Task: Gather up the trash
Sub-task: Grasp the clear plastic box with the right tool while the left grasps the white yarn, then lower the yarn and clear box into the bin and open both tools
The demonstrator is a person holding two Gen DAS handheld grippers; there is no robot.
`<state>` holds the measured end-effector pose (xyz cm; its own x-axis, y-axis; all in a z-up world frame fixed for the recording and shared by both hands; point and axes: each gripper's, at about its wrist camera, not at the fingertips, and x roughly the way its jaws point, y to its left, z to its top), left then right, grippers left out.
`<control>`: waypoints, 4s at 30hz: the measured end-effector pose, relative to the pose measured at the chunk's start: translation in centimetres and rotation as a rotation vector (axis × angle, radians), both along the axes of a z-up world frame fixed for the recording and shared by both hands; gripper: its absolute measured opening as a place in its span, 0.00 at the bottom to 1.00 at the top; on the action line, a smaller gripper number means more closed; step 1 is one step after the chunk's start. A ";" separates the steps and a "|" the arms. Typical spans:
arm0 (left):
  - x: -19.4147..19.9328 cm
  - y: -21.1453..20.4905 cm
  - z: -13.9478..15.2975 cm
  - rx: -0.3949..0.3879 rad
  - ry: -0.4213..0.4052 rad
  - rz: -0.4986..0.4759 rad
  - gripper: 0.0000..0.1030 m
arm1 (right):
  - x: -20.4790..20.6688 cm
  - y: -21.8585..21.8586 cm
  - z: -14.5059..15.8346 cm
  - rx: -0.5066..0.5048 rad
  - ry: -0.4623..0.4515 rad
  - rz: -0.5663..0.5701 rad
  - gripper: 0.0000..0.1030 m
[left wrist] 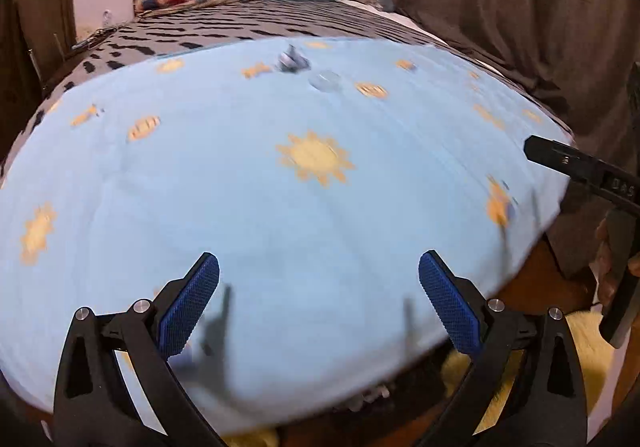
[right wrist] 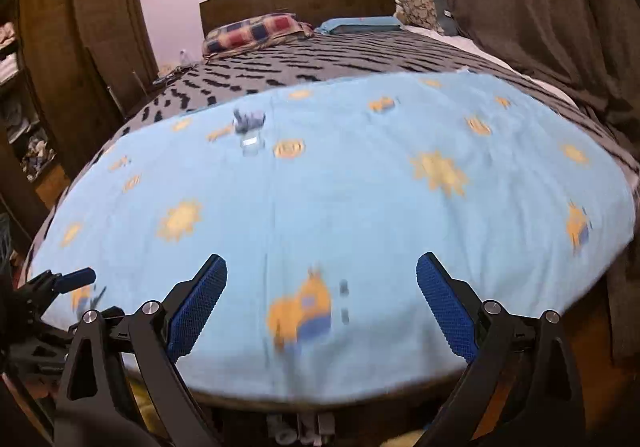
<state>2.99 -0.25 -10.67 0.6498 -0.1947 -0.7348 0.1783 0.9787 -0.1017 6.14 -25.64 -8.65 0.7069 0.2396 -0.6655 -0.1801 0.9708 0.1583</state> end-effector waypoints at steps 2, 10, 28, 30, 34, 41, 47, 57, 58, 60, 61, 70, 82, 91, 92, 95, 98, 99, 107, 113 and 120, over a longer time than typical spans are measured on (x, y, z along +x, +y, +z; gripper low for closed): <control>2.0 1.1 0.5 -0.005 0.002 0.020 0.92 | 1.6 0.7 0.4 0.017 0.009 0.015 0.93; 9.6 4.0 0.4 0.031 0.018 0.063 0.92 | 10.1 6.2 -0.4 0.019 0.043 0.101 0.92; 18.0 5.2 -1.1 0.054 0.057 0.016 0.91 | 21.8 12.7 -5.0 -0.047 0.164 0.166 0.34; 19.0 4.7 -0.9 0.051 0.046 0.004 0.91 | 22.1 11.6 -4.1 -0.055 0.128 0.139 0.34; 21.8 2.9 -0.6 0.041 0.031 -0.031 0.85 | 23.6 8.9 -3.2 -0.040 0.122 0.095 0.34; 27.2 0.3 -1.1 0.013 0.036 -0.068 0.72 | 25.1 4.9 -3.0 -0.032 0.127 0.044 0.34; 30.6 -1.4 -2.1 0.002 0.062 -0.082 0.54 | 24.8 4.3 -3.1 -0.070 0.111 0.064 0.34; 29.1 -2.8 -1.4 0.008 0.068 -0.133 0.26 | 22.6 3.7 -2.8 -0.076 0.108 0.080 0.34; 27.9 -2.9 -1.0 0.012 0.063 -0.142 0.26 | 21.9 3.7 -2.5 -0.083 0.103 0.081 0.34; 25.8 -3.2 -0.1 0.011 0.049 -0.154 0.26 | 20.4 3.6 -2.0 -0.093 0.097 0.083 0.34; 24.9 -3.3 0.3 0.008 0.044 -0.156 0.26 | 19.3 3.5 -1.7 -0.096 0.094 0.085 0.34; 12.3 -4.2 2.8 -0.005 0.015 -0.188 0.26 | 9.0 2.1 0.9 -0.113 0.053 0.075 0.34; -2.9 -4.6 0.6 0.020 -0.010 -0.197 0.26 | -5.8 0.2 -0.7 -0.136 0.028 0.049 0.34; -10.2 -5.4 -3.6 -0.017 0.030 -0.216 0.26 | -12.7 -0.4 -5.2 -0.096 0.093 0.064 0.34; -10.8 -5.6 -4.2 -0.016 0.035 -0.221 0.26 | -13.2 -0.4 -6.1 -0.087 0.112 0.069 0.34; -12.4 -5.7 -6.4 -0.030 0.082 -0.236 0.26 | -14.3 -0.1 -8.5 -0.068 0.162 0.075 0.34; -13.1 -6.0 -9.4 -0.031 0.154 -0.245 0.26 | -14.3 0.3 -11.4 -0.042 0.225 0.083 0.34; -13.1 -6.0 -10.7 -0.033 0.183 -0.242 0.26 | -14.2 0.6 -12.3 -0.047 0.239 0.085 0.34; -11.2 -6.6 -17.3 -0.032 0.329 -0.224 0.26 | -12.7 2.0 -18.2 -0.001 0.374 0.101 0.34; -9.8 -6.4 -19.9 -0.040 0.390 -0.205 0.30 | -11.3 2.5 -21.3 0.029 0.442 0.092 0.34; -9.5 -5.4 -20.5 -0.034 0.393 -0.188 0.39 | -10.5 2.3 -21.9 0.034 0.441 0.076 0.47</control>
